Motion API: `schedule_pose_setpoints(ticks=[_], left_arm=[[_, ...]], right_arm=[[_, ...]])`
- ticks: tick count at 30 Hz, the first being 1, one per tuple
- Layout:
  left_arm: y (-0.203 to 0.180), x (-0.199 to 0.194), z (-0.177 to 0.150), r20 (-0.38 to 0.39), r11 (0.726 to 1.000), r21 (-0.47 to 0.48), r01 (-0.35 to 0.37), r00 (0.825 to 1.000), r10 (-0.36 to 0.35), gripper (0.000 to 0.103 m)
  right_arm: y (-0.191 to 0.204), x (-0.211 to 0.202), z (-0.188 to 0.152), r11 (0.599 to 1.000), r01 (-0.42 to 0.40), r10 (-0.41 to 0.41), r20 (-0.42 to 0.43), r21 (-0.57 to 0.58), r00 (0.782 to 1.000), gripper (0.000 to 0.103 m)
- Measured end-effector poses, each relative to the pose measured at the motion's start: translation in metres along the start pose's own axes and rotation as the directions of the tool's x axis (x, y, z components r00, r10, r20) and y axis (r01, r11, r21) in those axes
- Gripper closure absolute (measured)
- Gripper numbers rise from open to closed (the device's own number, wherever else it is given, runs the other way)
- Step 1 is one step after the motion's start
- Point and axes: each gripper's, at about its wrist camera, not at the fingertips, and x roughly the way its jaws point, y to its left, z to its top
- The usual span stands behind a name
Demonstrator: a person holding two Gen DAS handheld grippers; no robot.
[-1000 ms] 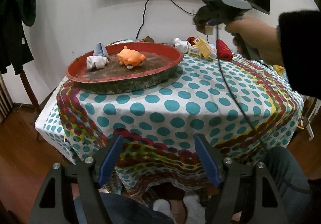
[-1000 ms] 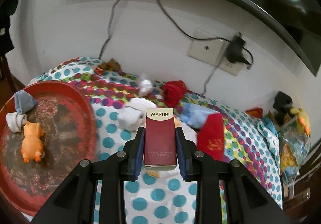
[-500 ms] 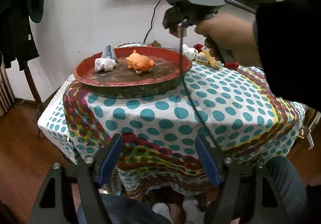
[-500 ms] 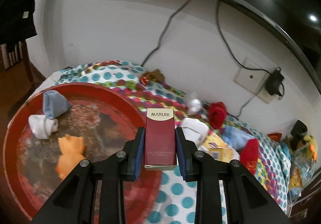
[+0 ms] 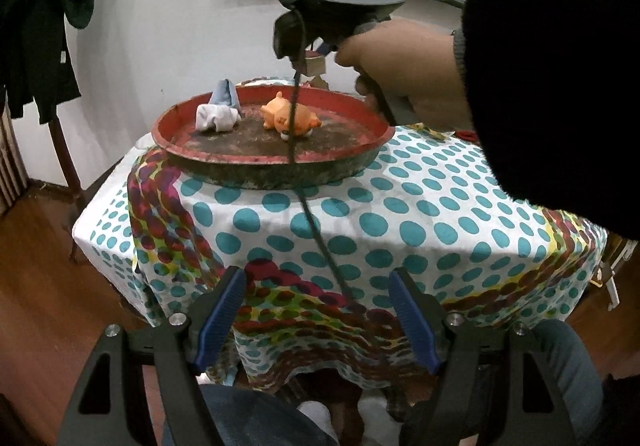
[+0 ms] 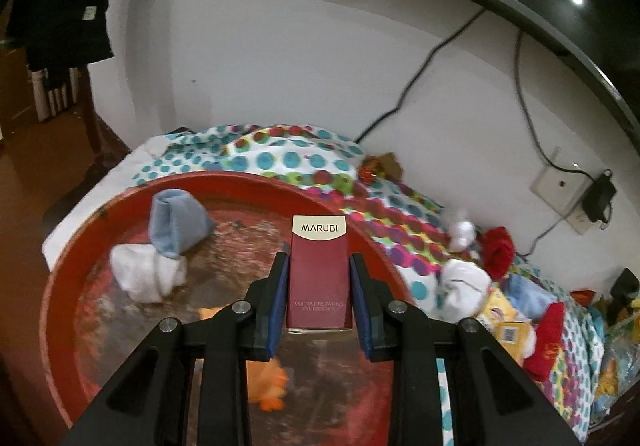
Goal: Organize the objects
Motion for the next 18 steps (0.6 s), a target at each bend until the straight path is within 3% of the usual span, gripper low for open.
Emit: schedule_pose_setpoints(ticks=[13,18], left_arm=[[0.009,0.010,-0.001,-0.038,0.999,-0.035,0.010,0.999,-0.011,0.027],[0.013,0.012,0.000,-0.042,0.999,-0.043,0.013,0.999,-0.015,0.027]], right_arm=[[0.042,0.031,0.018,0.996,-0.085,0.084,-0.032,-0.040,0.996,0.075],[0.043,0.050,0.023,0.990,-0.142,0.143,-0.068,0.027,0.987,0.075]])
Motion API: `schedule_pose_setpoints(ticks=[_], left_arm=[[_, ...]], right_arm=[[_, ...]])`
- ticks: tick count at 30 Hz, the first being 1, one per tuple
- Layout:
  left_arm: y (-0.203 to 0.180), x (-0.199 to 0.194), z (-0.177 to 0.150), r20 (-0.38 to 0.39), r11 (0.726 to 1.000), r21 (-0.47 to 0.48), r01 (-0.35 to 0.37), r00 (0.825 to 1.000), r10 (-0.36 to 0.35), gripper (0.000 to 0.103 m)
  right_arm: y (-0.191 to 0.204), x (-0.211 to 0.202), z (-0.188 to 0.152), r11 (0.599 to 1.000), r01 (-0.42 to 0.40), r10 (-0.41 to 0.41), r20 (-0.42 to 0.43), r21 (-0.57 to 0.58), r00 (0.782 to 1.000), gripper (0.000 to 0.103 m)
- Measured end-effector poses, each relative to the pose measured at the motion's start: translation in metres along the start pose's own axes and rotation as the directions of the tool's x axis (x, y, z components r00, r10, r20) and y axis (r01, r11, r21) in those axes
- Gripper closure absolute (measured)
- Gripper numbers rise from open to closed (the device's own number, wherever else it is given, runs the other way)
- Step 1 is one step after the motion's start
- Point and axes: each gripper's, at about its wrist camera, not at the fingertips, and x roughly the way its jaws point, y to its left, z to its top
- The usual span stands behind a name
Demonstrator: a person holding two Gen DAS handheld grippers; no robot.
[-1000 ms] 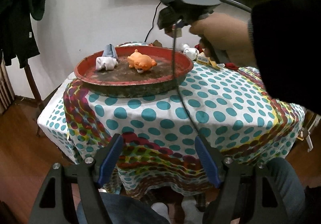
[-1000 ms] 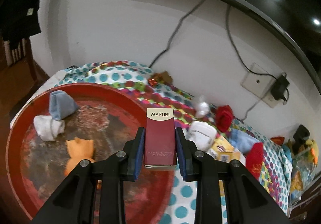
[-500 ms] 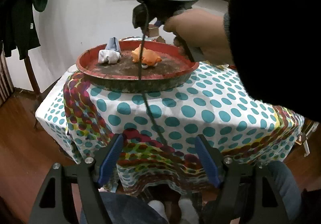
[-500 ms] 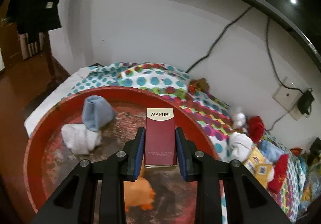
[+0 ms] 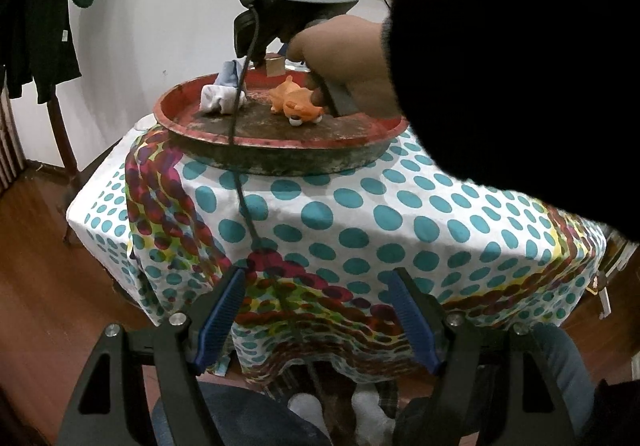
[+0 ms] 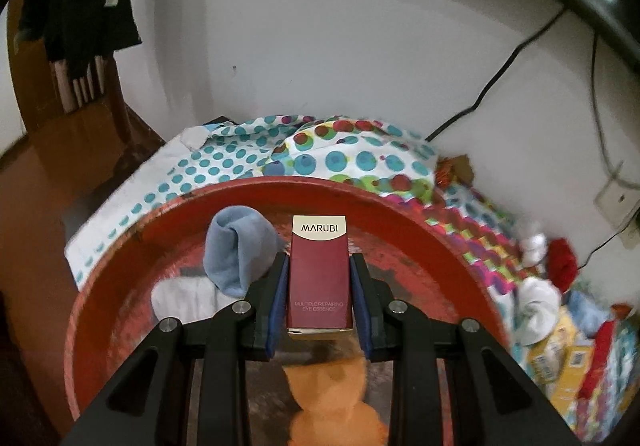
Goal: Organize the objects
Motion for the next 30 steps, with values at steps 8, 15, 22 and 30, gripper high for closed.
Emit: schedule_pose_setpoints(ticks=[8,15,22,30], left_arm=[[0.007,0.008,0.001,-0.031,1.000,-0.023,0.006,1.000,-0.007,0.027],[0.005,0.007,0.001,-0.024,1.000,-0.004,0.003,1.000,-0.003,0.027],[-0.011,-0.013,0.001,0.069,0.999,0.051,0.018,0.997,-0.022,0.027],[-0.032,-0.066,0.026,0.338,0.993,0.097,0.065,0.936,-0.094,0.021]], right_arm=[[0.002,0.034,0.002,0.999,-0.035,0.038,-0.093,0.034,0.995,0.069],[-0.013,-0.024,0.003,0.999,-0.039,0.035,0.112,0.037,0.993,0.030],[-0.134,-0.103,-0.039,0.975,0.177,-0.206,0.252,0.135,0.945,0.001],[-0.335,-0.121,-0.181,0.804,0.449,-0.508,0.058,0.389,0.859,0.000]])
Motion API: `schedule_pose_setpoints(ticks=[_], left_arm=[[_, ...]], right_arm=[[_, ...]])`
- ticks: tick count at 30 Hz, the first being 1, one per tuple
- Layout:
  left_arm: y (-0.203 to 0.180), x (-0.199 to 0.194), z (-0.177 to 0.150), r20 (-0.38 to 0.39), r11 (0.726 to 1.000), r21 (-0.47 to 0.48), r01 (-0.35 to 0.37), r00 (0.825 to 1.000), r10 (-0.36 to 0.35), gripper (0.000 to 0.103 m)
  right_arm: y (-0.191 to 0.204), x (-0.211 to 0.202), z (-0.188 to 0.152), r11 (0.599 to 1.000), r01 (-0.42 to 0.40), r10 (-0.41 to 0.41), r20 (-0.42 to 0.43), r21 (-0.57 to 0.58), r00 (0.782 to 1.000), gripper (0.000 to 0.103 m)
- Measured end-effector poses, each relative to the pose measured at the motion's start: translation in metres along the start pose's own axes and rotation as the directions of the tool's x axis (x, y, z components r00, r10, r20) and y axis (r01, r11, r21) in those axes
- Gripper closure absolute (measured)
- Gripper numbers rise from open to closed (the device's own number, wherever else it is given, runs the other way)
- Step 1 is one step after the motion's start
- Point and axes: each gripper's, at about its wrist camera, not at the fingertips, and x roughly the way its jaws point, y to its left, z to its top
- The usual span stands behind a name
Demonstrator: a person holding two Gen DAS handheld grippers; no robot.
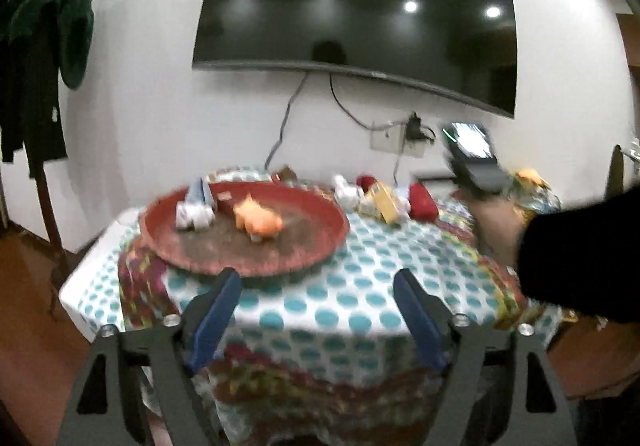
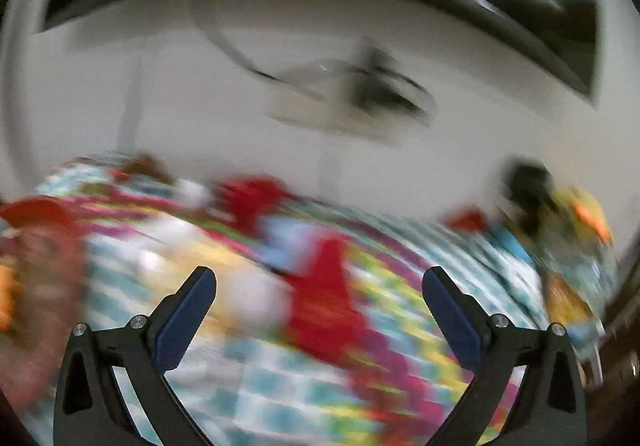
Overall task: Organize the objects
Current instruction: 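Lower the MARUBI box into the tray and open the right gripper, then grasp the yellow QR-code box with the left gripper and lift it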
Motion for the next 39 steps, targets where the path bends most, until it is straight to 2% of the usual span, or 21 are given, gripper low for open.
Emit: schedule_pose_setpoints(ticks=[3,7,10,13,17,20,26,29,32,33,34,36,37,38,39], left_arm=[[-0.011,0.030,0.019,-0.044,1.000,0.011,-0.008,0.999,0.009,0.021],[-0.040,0.071,0.046,-0.070,0.998,0.054,0.014,0.997,-0.011,0.021],[-0.070,0.108,0.059,-0.115,0.995,0.076,0.061,0.992,-0.052,0.021],[-0.098,0.148,0.066,-0.150,0.988,0.091,0.124,0.983,-0.110,0.021],[-0.126,0.211,0.072,-0.206,0.982,0.033,0.188,0.963,-0.177,0.021],[-0.136,0.260,0.073,-0.253,0.986,-0.001,0.167,0.954,-0.162,0.021],[-0.137,0.329,0.072,-0.321,0.990,-0.083,0.110,0.938,-0.131,0.021],[-0.131,0.354,0.071,-0.348,0.983,-0.147,0.113,0.924,-0.159,0.021],[-0.133,0.377,0.066,-0.406,0.985,-0.158,0.065,0.905,-0.125,0.022],[-0.133,0.383,0.064,-0.422,0.985,-0.162,0.065,0.897,-0.129,0.028],[-0.134,0.388,0.063,-0.435,0.986,-0.158,0.057,0.892,-0.121,0.045],[-0.135,0.392,0.061,-0.438,0.981,-0.184,0.068,0.887,-0.143,0.051],[-0.136,0.391,0.061,-0.437,0.979,-0.188,0.082,0.885,-0.158,0.075],[-0.141,0.387,0.063,-0.429,0.979,-0.176,0.105,0.887,-0.172,0.074],[-0.149,0.379,0.065,-0.422,0.989,-0.116,0.094,0.896,-0.135,0.074]], right_arm=[[-0.053,0.017,-0.019,0.994,0.019,-0.016,-0.028,0.105,0.999,0.000],[-0.090,0.027,-0.032,0.980,-0.013,0.019,-0.028,0.198,0.999,0.000],[-0.104,0.026,-0.036,0.962,-0.073,0.075,0.004,0.265,0.997,0.000],[-0.106,0.021,-0.036,0.955,-0.100,0.096,0.028,0.278,0.995,0.000],[-0.113,0.018,-0.039,0.945,-0.113,0.102,0.053,0.305,0.993,0.000],[-0.118,0.017,-0.040,0.937,-0.111,0.095,0.064,0.332,0.993,0.000],[-0.117,0.015,-0.040,0.936,-0.118,0.094,0.086,0.331,0.992,0.000],[-0.112,0.012,-0.039,0.943,-0.123,0.094,0.108,0.311,0.990,0.000],[-0.110,0.010,-0.038,0.945,-0.126,0.095,0.117,0.300,0.989,0.000],[-0.110,0.010,-0.038,0.945,-0.125,0.093,0.119,0.302,0.989,0.000],[-0.110,0.010,-0.038,0.945,-0.125,0.091,0.122,0.303,0.988,0.000],[-0.109,0.009,-0.038,0.947,-0.122,0.089,0.123,0.297,0.988,0.000],[-0.108,0.009,-0.038,0.949,-0.121,0.087,0.124,0.293,0.988,0.000],[-0.108,0.009,-0.038,0.950,-0.118,0.085,0.124,0.290,0.989,0.000],[-0.107,0.009,-0.038,0.950,-0.118,0.085,0.124,0.289,0.989,0.000]])
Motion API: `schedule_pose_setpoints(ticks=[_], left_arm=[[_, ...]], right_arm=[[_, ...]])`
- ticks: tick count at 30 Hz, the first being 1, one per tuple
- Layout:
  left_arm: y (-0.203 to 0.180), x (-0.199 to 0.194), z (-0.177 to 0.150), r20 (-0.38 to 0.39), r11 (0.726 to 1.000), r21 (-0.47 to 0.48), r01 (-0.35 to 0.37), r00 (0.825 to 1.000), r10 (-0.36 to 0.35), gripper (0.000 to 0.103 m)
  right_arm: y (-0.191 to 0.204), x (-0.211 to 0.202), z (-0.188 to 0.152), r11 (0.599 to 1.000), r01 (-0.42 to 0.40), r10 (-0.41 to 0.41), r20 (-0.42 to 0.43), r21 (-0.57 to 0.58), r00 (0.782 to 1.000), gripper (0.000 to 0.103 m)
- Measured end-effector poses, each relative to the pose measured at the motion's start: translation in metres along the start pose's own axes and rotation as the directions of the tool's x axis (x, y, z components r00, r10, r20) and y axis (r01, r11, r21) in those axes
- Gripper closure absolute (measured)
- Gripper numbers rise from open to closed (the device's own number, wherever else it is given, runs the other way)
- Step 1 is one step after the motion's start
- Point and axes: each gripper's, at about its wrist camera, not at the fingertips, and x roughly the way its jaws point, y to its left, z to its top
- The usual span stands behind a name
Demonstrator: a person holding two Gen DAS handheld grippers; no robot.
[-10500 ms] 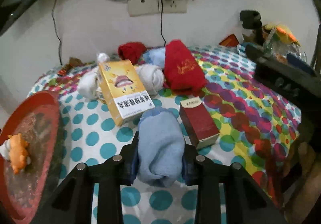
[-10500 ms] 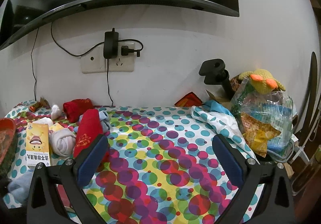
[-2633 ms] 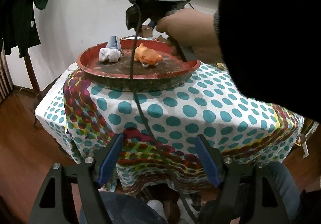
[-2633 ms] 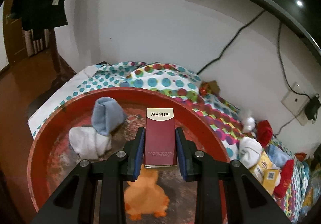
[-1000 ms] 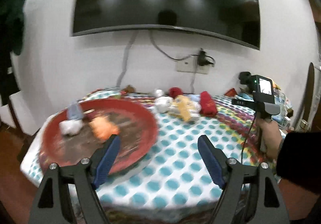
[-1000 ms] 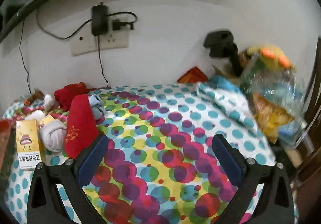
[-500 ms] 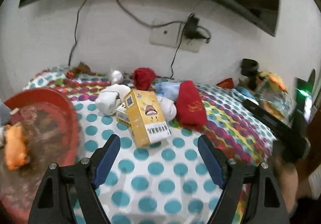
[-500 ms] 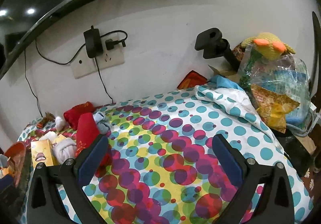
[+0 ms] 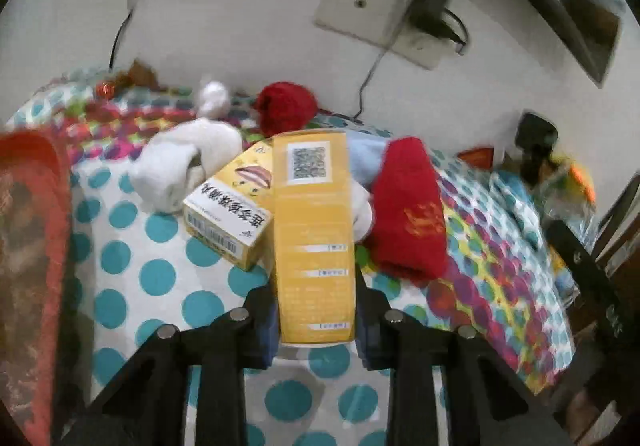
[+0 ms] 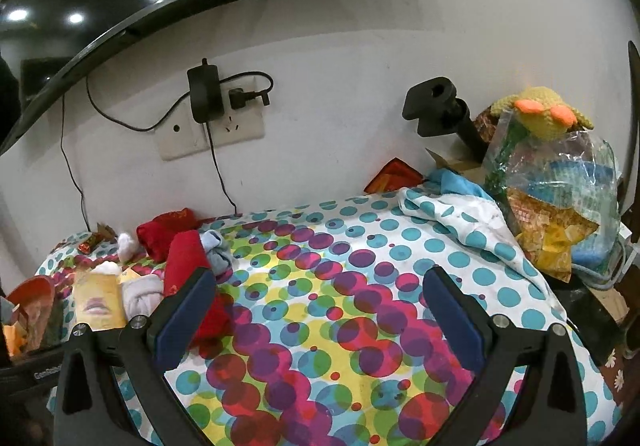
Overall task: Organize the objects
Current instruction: 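Grasp the yellow QR-code box with the left gripper and lift it, then carry the yellow QR-code box over the red tray and release it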
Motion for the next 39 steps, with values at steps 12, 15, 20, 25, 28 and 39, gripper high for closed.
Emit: schedule_pose_setpoints(ticks=[12,15,20,25,28,39], left_arm=[[-0.044,-0.090,0.000,0.192,0.950,0.246,-0.192,0.971,0.146,0.074],[-0.035,-0.109,0.003,0.215,0.937,0.247,-0.248,0.957,0.197,0.074],[-0.009,-0.136,0.012,0.232,0.922,0.209,-0.326,0.932,0.277,0.074],[0.018,-0.160,0.021,0.253,0.898,0.168,-0.407,0.898,0.360,0.074],[0.033,-0.172,0.022,0.258,0.884,0.151,-0.442,0.881,0.396,0.074],[0.074,-0.198,0.023,0.254,0.843,0.112,-0.526,0.835,0.488,0.074]], right_arm=[[0.000,0.000,0.000,1.000,0.000,0.000,0.000,-0.003,1.000,0.000],[0.000,0.000,0.000,1.000,0.001,-0.001,0.000,-0.002,1.000,0.000],[0.000,0.000,0.000,1.000,0.004,-0.004,0.002,-0.003,1.000,0.000],[0.000,-0.001,0.000,1.000,0.005,-0.005,0.004,-0.003,1.000,0.000],[0.000,0.000,0.000,1.000,0.006,-0.006,0.004,-0.002,1.000,0.000],[0.001,0.000,0.000,1.000,0.012,-0.012,0.003,-0.016,1.000,0.000]])
